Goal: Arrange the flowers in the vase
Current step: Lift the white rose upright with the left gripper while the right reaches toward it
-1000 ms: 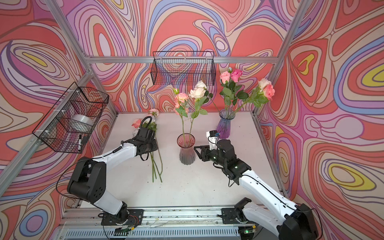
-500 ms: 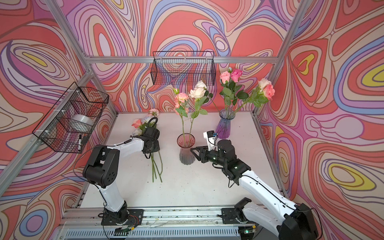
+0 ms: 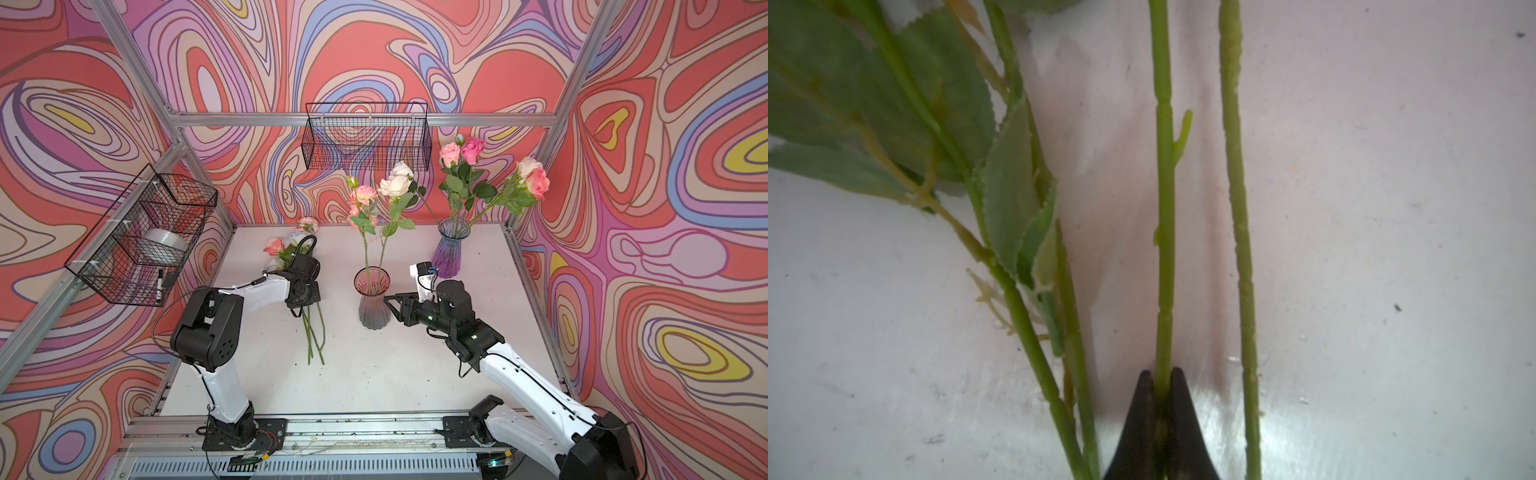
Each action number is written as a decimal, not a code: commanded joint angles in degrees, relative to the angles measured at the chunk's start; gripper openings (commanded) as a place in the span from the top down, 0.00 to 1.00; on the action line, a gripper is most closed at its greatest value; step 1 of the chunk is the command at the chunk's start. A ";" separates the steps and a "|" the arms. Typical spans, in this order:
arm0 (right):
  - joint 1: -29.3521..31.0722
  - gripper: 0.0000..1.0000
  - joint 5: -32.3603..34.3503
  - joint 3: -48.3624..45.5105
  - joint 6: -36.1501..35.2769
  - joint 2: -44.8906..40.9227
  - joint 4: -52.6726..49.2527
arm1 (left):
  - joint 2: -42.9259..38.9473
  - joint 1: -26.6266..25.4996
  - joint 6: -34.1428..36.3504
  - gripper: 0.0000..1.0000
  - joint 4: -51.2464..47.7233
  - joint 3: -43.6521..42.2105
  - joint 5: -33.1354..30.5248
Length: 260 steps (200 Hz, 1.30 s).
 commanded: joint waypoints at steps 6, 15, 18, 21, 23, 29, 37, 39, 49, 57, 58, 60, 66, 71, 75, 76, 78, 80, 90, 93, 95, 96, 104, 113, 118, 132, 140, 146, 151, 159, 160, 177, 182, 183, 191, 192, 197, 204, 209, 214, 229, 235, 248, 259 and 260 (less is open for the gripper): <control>0.15 0.52 2.01 1.87 -0.84 -0.88 -1.10 | -5.34 0.34 0.51 1.00 -0.75 0.00 1.54; 0.18 0.52 1.84 2.27 -1.01 -0.88 -1.40 | -6.96 0.33 0.41 1.00 -0.66 -0.01 2.24; 0.15 0.52 1.91 2.35 -1.08 -0.92 -1.57 | -7.48 0.28 0.39 1.00 -0.75 -0.07 2.49; 0.18 0.52 1.99 2.51 -1.10 -0.96 -1.70 | -7.91 0.33 0.30 1.00 -0.85 -0.03 2.57; 0.20 0.52 2.00 2.60 -1.10 -1.03 -1.75 | -8.25 0.35 0.13 1.00 -1.07 0.04 2.69; 0.17 0.52 1.94 2.88 -1.15 -1.16 -1.96 | -9.40 0.30 -0.01 1.00 -1.51 0.17 3.43; 0.21 0.53 1.85 3.45 -1.10 -1.34 -2.26 | -11.01 0.28 0.04 1.00 -1.61 0.18 4.85; 0.19 0.53 1.84 3.56 -1.10 -1.46 -2.37 | -11.51 0.23 0.07 1.00 -1.48 0.18 5.10; 0.20 0.53 1.83 4.16 -1.49 -1.67 -2.66 | -13.93 0.21 -0.21 1.00 -1.10 -0.31 6.11; 0.16 0.53 1.95 4.89 -1.98 -1.67 -2.94 | -15.88 0.18 -0.25 1.00 -1.00 -0.41 6.90; 0.20 0.53 1.93 4.95 -2.07 -1.67 -3.04 | -16.14 0.22 -0.23 1.00 -1.00 -0.42 6.98; 0.23 0.53 1.99 5.15 -2.18 -1.61 -3.11 | -16.59 0.28 -0.22 1.00 -0.98 -0.43 7.11; 0.20 0.53 2.13 5.65 -2.61 -1.45 -3.37 | -18.01 0.20 -0.05 1.00 -0.91 -0.40 7.56; 0.22 0.52 2.18 6.08 -2.83 -1.34 -3.53 | -19.12 0.27 0.00 1.00 -1.00 -0.43 7.82; 0.17 0.53 2.19 6.34 -2.94 -1.17 -3.56 | -20.15 0.21 0.06 1.00 -1.00 -0.50 8.19; 0.16 0.53 2.19 6.42 -2.99 -1.16 -3.57 | -20.24 0.19 0.05 1.00 -1.00 -0.47 8.24; 0.15 0.53 2.18 6.59 -3.03 -1.08 -3.55 | -20.78 0.21 0.13 1.00 -0.95 -0.53 8.35; 0.21 0.53 2.18 6.76 -3.10 -0.95 -3.57 | -21.24 0.19 0.13 1.00 -0.97 -0.66 8.55; 0.16 0.53 1.79 7.71 -3.23 -0.59 -3.69 | -23.88 0.20 0.23 1.00 -0.65 -1.04 9.84; 0.17 0.53 1.63 8.04 -3.35 -0.47 -3.86 | -24.50 0.25 0.30 1.00 -0.14 -1.39 10.59; 0.15 0.53 1.54 8.29 -3.38 -0.45 -3.91 | -25.18 0.17 0.41 1.00 0.31 -1.75 11.15; 0.24 0.53 1.51 8.41 -3.43 -0.40 -3.92 | -25.53 0.18 0.49 1.00 0.58 -1.93 11.31; 0.18 0.53 1.32 9.38 -3.64 -0.19 -4.03 | -28.30 -0.07 0.75 1.00 3.54 -3.74 13.82; 0.24 0.53 1.09 10.34 -3.75 0.06 -3.95 | -31.75 -0.51 1.31 1.00 8.09 -6.59 16.65; 0.16 0.53 0.70 10.96 -3.75 0.21 -3.68 | -33.88 -0.97 1.83 1.00 10.69 -8.34 18.12; 0.30 0.53 -1.33 13.42 -3.50 1.19 -3.53 | -40.38 -3.29 3.88 1.00 16.98 -13.46 19.35; 0.26 0.53 -2.91 15.16 -3.28 1.96 -3.65 | -44.09 -5.04 6.00 1.00 20.22 -16.31 19.84; 0.24 0.53 -3.77 16.41 -2.86 2.59 -3.70 | -47.20 -6.68 7.30 1.00 22.75 -18.23 19.86; 0.37 0.53 -4.34 17.27 -2.43 3.05 -3.56 | -49.68 -8.07 7.90 1.00 24.85 -20.17 19.39; 0.62 0.53 -4.60 18.34 -1.39 3.70 -2.88 | -53.30 -9.93 8.15 1.00 27.70 -23.08 19.76; 0.65 0.52 -4.55 18.44 -1.25 3.83 -2.74 | -53.74 -10.11 8.10 1.00 27.94 -23.36 19.87; 1.95 0.52 -4.88 20.34 0.21 4.77 -1.29 | -60.23 -12.13 5.91 1.00 30.21 -27.10 21.33; 2.70 0.52 -4.79 20.99 0.17 5.18 -1.21 | -62.04 -12.66 5.87 1.00 30.41 -28.00 21.90; 2.79 0.52 -4.73 21.09 0.15 5.27 -1.16 | -62.37 -12.70 5.90 1.00 30.44 -28.19 22.00; 4.30 0.52 -4.16 21.98 -0.17 6.05 -1.07 | -65.02 -13.61 6.08 1.00 30.31 -29.39 22.05; 4.55 0.52 -4.11 22.10 -0.24 6.23 -0.96 | -65.36 -13.70 6.14 1.00 30.30 -29.59 22.03; 5.47 0.52 -3.88 22.57 -0.50 6.88 -0.72 | -66.81 -14.15 6.44 1.00 30.30 -30.31 22.25; 7.09 0.51 -3.22 23.54 -1.19 7.99 -0.42 | -68.50 -14.64 6.71 1.00 30.46 -31.28 22.93; 8.27 0.51 -2.81 24.43 -1.70 8.96 -0.42 | -69.56 -14.88 6.73 1.00 30.27 -31.80 23.18; 9.47 0.50 -2.68 25.36 -2.31 10.12 -0.32 | -70.37 -15.02 6.66 1.00 29.94 -32.13 23.55; 13.02 0.46 -2.13 28.12 -3.87 13.51 0.15 | -72.09 -15.20 6.16 1.00 28.96 -32.45 24.62; 14.05 0.45 -2.56 28.88 -4.00 14.77 1.17 | -72.63 -15.28 5.96 1.00 28.73 -32.57 24.64; 15.62 0.44 -4.33 30.37 -3.14 17.58 3.69 | -73.40 -15.29 5.92 1.00 27.92 -32.57 24.19; 16.47 0.44 -5.87 32.23 -2.97 19.98 4.33 | -73.77 -15.29 6.07 1.00 26.63 -32.30 24.18; 16.57 0.44 -5.97 32.42 -3.00 20.18 4.33 | -73.77 -15.29 6.09 1.00 26.48 -32.28 24.15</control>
